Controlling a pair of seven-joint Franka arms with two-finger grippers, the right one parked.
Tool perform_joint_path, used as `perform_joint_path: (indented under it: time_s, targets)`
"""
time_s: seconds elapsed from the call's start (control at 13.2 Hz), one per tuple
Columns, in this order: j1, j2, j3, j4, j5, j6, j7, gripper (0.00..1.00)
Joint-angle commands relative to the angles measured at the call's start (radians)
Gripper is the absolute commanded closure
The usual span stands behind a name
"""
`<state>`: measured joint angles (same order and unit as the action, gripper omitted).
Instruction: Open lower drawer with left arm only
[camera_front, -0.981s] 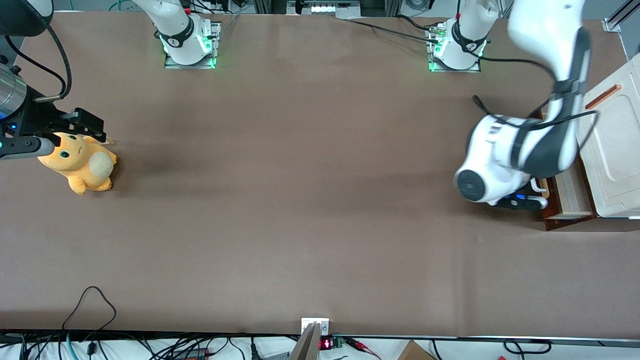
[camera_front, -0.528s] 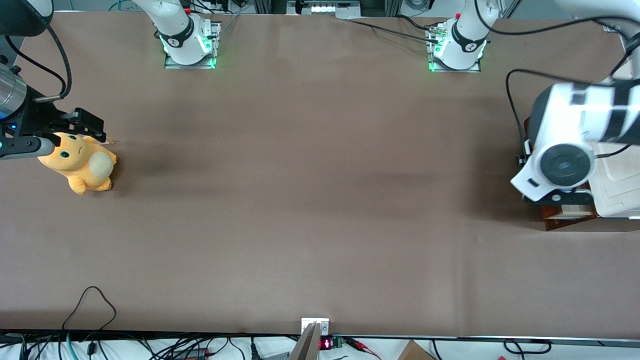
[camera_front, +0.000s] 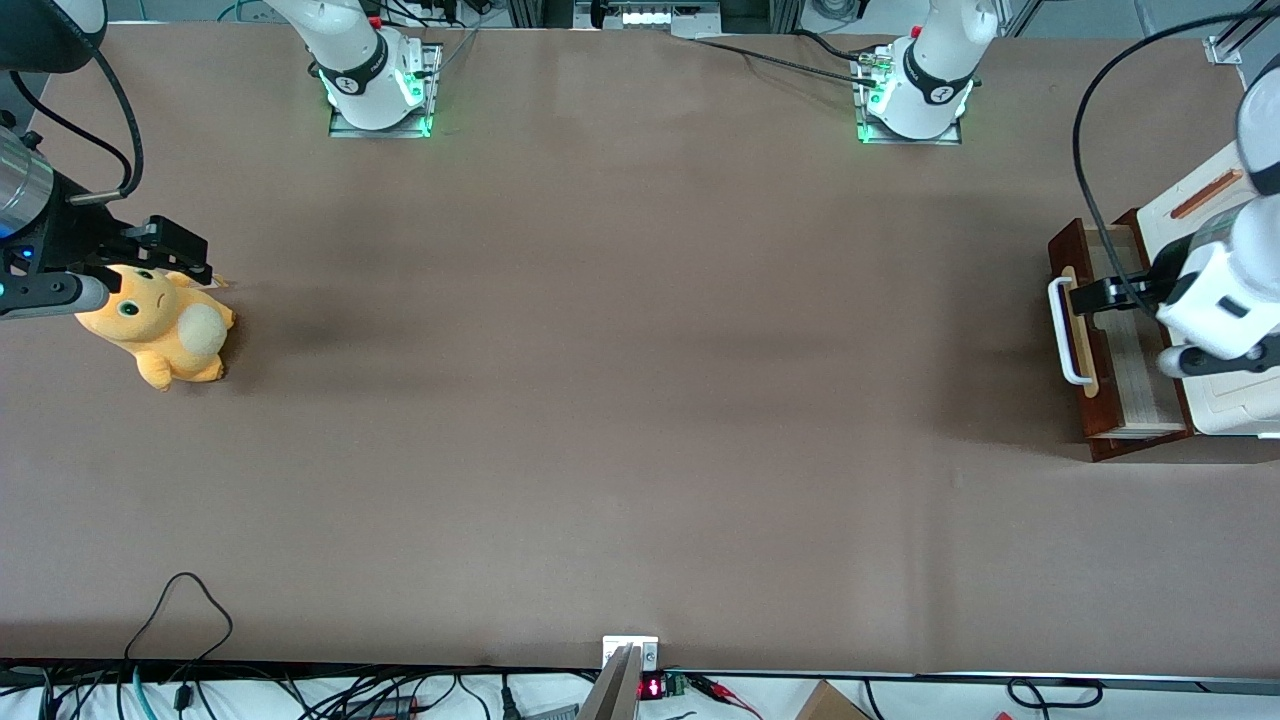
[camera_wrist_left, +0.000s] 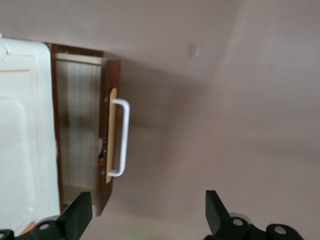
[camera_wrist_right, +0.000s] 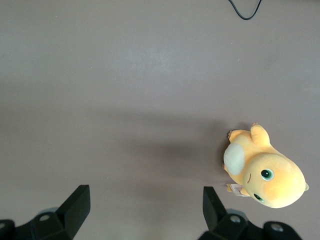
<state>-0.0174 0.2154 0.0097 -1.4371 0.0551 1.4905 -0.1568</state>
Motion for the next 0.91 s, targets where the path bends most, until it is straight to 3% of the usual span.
perform_joint_path:
  time_s: [0.0,0.38,0.83]
  targets:
    - [0.020,-0.030,0.006,0.026,-0.086,0.027,0.010,0.00]
    - [0.025,-0.047,-0.071,0.018,-0.072,0.060,0.016,0.00]
    - [-0.029,-0.065,-0.001,0.026,-0.083,0.039,0.134,0.00]
